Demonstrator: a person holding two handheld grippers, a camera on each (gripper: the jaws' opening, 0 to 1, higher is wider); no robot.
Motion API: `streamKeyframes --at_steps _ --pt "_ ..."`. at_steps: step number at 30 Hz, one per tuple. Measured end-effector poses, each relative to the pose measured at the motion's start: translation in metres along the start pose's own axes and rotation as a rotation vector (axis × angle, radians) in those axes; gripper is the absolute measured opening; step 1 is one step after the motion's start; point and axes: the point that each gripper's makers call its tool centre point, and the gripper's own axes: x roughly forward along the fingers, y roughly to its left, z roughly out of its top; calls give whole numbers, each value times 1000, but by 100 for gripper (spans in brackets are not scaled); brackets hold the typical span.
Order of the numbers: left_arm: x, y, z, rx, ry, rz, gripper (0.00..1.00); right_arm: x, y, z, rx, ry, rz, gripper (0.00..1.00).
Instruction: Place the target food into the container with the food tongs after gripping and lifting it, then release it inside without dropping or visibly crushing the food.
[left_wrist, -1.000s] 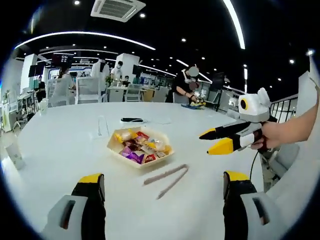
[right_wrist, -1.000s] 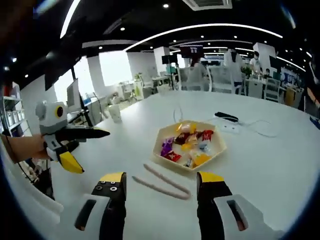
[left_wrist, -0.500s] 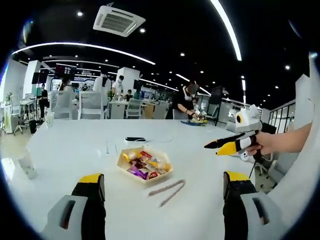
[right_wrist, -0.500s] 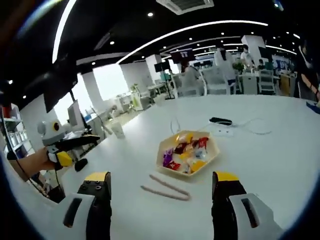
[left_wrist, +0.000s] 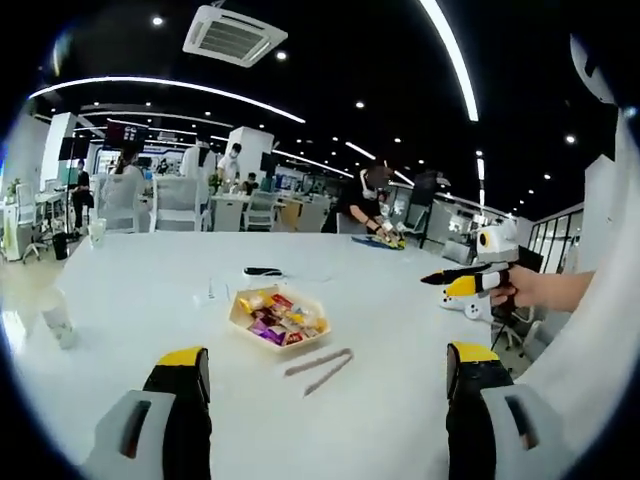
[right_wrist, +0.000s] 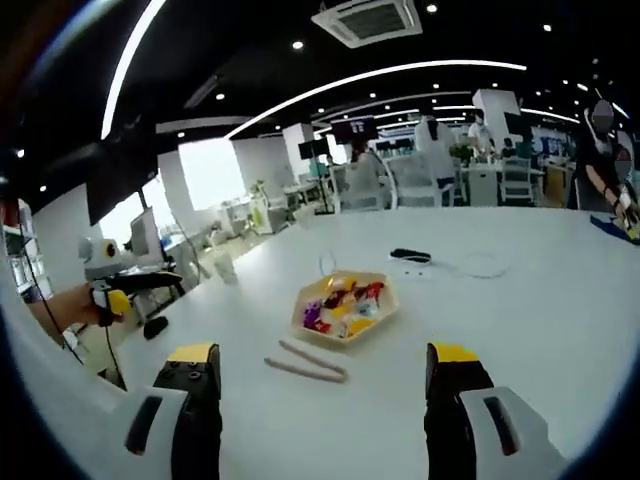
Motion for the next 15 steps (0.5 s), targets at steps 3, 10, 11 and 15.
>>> streamKeyframes --at_steps 3,10,11,15 --pt "-4 1 -5 -31 -8 21 99 -4 6 -10 -66 29 13 85" --pt "-1 3 -6 -39 25 22 99 2 5 -14 6 0 23 84" --pt "-2 3 -6 -36 29 21 99 2 4 -12 11 -12 24 83" --pt "-5 -2 -3 27 75 20 98 2 -1 -7 55 -33 30 83"
